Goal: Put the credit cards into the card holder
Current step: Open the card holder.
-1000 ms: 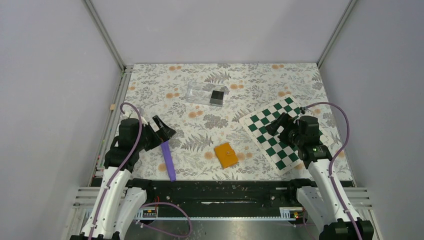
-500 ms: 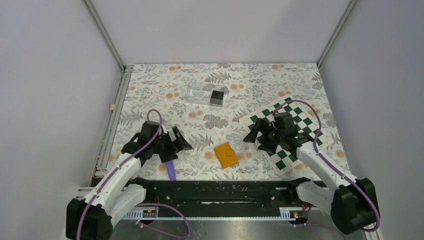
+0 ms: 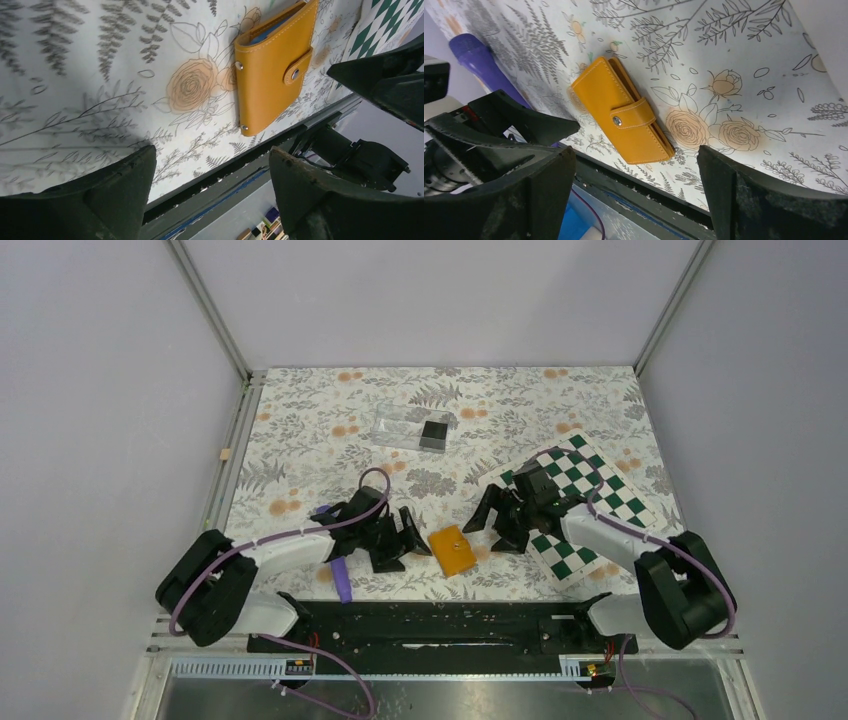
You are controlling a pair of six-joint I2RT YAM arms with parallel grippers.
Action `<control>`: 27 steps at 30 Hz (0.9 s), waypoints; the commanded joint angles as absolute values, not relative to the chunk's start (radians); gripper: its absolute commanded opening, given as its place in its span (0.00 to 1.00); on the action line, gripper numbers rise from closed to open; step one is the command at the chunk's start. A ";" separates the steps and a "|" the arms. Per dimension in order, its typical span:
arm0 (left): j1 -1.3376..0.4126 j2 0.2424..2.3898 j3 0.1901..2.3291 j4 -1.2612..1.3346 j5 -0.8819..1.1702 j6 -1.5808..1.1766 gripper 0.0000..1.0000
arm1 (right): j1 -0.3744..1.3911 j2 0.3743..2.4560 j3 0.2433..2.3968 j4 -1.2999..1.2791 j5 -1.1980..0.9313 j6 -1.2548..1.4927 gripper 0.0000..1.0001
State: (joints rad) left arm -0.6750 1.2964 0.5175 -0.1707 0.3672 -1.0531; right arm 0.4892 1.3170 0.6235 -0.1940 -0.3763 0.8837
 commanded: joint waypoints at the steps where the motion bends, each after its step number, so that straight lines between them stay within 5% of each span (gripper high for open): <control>1: -0.711 1.372 0.583 -0.011 0.365 -1.111 0.80 | 0.521 1.392 0.676 -0.187 -0.403 0.917 0.95; 18: -0.720 1.461 0.624 -0.069 0.223 -1.096 0.57 | 0.759 1.661 0.866 -0.172 -0.394 0.997 0.75; 27: -0.721 1.388 0.723 -0.390 0.038 -0.938 0.63 | 0.807 1.683 0.918 -0.203 -0.349 0.954 0.77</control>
State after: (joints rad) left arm -0.7181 1.4322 0.6662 -0.2672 0.1699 -1.0286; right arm 0.7609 1.6650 0.8543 -0.1886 -0.3546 0.9733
